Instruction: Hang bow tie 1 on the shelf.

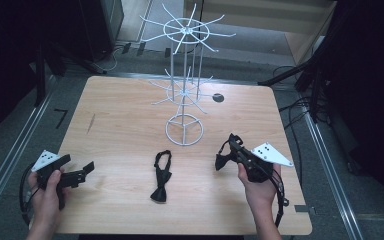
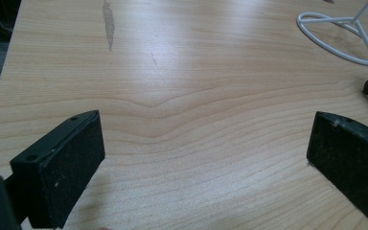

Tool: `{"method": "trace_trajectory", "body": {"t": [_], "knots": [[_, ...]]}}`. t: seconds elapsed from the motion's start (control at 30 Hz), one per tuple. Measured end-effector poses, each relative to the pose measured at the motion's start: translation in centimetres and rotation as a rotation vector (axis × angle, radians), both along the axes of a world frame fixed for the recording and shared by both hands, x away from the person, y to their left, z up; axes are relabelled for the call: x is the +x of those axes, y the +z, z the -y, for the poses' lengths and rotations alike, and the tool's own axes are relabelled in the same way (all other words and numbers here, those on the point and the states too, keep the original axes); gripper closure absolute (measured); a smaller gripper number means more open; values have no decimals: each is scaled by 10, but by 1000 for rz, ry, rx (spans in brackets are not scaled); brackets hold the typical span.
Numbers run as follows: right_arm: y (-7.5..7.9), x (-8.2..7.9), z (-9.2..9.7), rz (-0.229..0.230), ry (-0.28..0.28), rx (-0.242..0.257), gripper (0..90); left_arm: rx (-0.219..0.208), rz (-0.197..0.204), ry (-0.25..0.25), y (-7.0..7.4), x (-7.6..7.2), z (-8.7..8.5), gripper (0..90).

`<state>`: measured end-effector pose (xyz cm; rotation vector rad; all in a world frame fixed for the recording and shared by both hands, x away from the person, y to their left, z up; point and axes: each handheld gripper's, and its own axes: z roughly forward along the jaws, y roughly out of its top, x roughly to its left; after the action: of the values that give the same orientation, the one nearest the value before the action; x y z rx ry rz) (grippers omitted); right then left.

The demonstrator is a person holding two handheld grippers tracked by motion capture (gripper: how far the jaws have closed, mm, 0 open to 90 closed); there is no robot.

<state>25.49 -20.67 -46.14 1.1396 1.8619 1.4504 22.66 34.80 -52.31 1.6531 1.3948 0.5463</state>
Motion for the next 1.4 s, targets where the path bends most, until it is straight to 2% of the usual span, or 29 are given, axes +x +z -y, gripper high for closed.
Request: {"method": "trace_trajectory", "body": {"t": [0.2,0.7,1.4], "knots": [[4,1,-10,9,27,1,900,0,0,0,0,0,0,0],[13,3,-25,24,55,10,900,0,0,-1,0,0,0,0],[36,8,-43,60,86,4,900,3,0,-3,0,0,0,0]]}}
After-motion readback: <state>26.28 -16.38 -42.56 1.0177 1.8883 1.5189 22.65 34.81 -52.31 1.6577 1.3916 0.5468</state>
